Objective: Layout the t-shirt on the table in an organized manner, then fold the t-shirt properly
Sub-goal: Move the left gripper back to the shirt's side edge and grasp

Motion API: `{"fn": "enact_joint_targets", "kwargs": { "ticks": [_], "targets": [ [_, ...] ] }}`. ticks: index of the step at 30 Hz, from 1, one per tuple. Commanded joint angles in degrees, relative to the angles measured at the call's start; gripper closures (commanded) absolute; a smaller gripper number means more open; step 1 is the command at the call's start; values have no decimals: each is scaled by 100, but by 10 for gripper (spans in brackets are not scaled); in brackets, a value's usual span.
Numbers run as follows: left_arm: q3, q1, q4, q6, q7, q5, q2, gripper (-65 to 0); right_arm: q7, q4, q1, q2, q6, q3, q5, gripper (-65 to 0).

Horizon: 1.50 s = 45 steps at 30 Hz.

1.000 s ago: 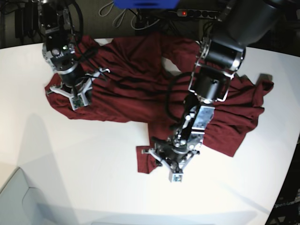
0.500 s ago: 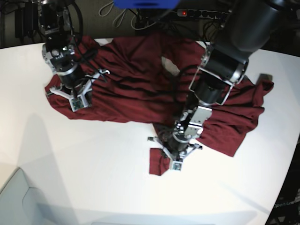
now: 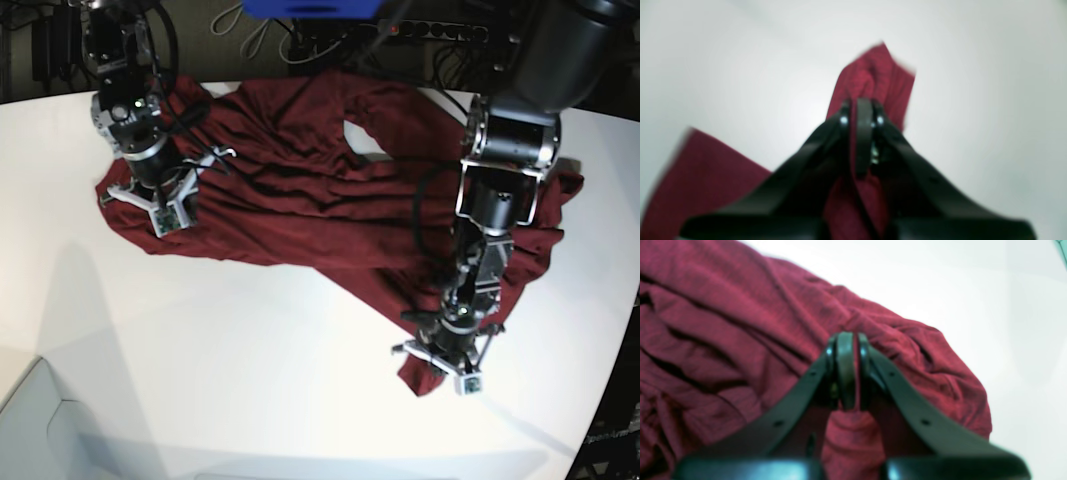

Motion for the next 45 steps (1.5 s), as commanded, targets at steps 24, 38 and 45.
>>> {"fn": "enact_joint_targets", "kwargs": {
  "ticks": [24,38,45],
  "targets": [
    [-279,268,614,1,-156,-33,-815,-6,142,-93,92,26,-22,15,32,-7],
    [-1448,1578,2706,1,205,-50,-832,-333,142,-190,417,-115,-22,7,32,-8],
    [-1756,2668,4385,-34,1603,-15,-402,-333,133,-1008,1200,-115,-22,7,32,-8]
  ]
}}
